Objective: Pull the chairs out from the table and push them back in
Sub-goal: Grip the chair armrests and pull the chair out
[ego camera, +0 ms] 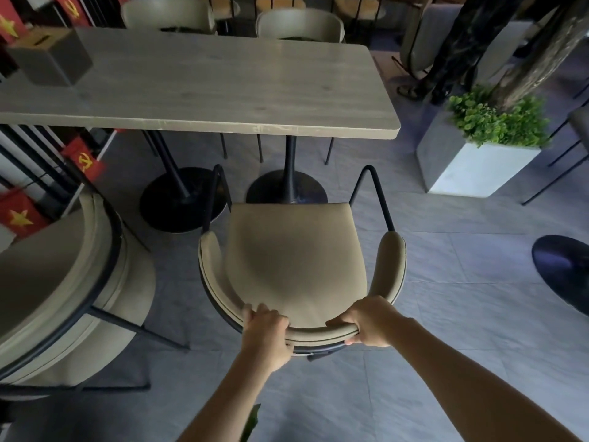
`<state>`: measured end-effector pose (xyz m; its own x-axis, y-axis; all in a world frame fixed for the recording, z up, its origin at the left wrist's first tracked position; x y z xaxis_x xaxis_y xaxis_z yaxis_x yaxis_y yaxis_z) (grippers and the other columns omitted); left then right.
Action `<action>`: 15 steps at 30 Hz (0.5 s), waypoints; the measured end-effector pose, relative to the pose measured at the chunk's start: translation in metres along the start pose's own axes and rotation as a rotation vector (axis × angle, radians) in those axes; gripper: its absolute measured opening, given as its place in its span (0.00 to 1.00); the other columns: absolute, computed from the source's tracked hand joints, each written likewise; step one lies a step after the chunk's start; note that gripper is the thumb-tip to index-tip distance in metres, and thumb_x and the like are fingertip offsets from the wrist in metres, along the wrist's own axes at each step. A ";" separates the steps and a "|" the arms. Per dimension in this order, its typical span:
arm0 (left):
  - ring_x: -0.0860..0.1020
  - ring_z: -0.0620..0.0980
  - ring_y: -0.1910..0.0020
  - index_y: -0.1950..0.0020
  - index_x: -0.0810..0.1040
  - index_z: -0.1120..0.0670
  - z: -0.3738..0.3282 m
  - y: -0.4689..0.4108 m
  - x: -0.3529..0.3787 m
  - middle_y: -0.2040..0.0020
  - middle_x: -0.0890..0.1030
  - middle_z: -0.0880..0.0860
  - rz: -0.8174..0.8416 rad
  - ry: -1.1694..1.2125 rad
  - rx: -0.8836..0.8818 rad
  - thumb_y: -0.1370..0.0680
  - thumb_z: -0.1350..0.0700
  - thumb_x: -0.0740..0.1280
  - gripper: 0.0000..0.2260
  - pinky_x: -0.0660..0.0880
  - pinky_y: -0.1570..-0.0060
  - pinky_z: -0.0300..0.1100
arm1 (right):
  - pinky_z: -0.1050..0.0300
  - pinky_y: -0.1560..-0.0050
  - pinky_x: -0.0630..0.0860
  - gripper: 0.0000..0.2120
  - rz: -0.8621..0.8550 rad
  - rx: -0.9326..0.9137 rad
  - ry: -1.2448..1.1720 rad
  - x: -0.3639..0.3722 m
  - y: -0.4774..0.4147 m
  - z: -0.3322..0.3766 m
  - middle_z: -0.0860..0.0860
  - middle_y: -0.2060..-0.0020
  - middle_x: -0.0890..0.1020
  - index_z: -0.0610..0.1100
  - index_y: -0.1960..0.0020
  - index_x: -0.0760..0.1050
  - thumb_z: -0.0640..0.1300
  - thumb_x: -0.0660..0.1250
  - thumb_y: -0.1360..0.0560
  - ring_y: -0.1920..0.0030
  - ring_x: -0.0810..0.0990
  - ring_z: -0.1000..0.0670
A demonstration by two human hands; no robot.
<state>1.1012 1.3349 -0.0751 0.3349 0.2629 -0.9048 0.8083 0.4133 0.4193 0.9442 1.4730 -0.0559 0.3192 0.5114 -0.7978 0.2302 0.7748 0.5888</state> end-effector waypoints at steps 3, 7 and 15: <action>0.69 0.51 0.38 0.43 0.79 0.49 0.025 -0.009 0.002 0.44 0.79 0.48 0.018 -0.068 0.049 0.30 0.35 0.65 0.24 0.55 0.34 0.55 | 0.57 0.42 0.70 0.23 -0.044 0.015 -0.010 0.004 -0.001 0.001 0.57 0.42 0.82 0.62 0.32 0.68 0.55 0.66 0.25 0.40 0.78 0.51; 0.67 0.50 0.35 0.41 0.79 0.48 0.030 -0.010 0.002 0.42 0.78 0.47 0.051 -0.103 0.088 0.30 0.34 0.64 0.25 0.53 0.32 0.57 | 0.58 0.42 0.69 0.22 -0.076 0.058 -0.056 0.009 -0.003 0.009 0.56 0.41 0.82 0.60 0.33 0.71 0.53 0.67 0.26 0.40 0.77 0.51; 0.66 0.50 0.33 0.37 0.76 0.49 0.045 -0.010 -0.002 0.38 0.75 0.48 0.127 -0.170 0.111 0.28 0.33 0.61 0.28 0.53 0.29 0.56 | 0.56 0.40 0.70 0.22 -0.089 0.055 -0.060 0.013 -0.006 0.021 0.54 0.41 0.81 0.59 0.31 0.70 0.54 0.66 0.25 0.39 0.77 0.48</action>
<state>1.1144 1.2909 -0.0808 0.5062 0.1526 -0.8488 0.7998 0.2851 0.5283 0.9662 1.4676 -0.0670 0.3497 0.4168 -0.8390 0.3093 0.7940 0.5233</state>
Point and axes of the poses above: each hand's wrist, its own y-axis away from the middle knuckle, its own x-axis out of the palm, z = x × y, the point moved 1 cm from there along -y, towards the middle knuckle
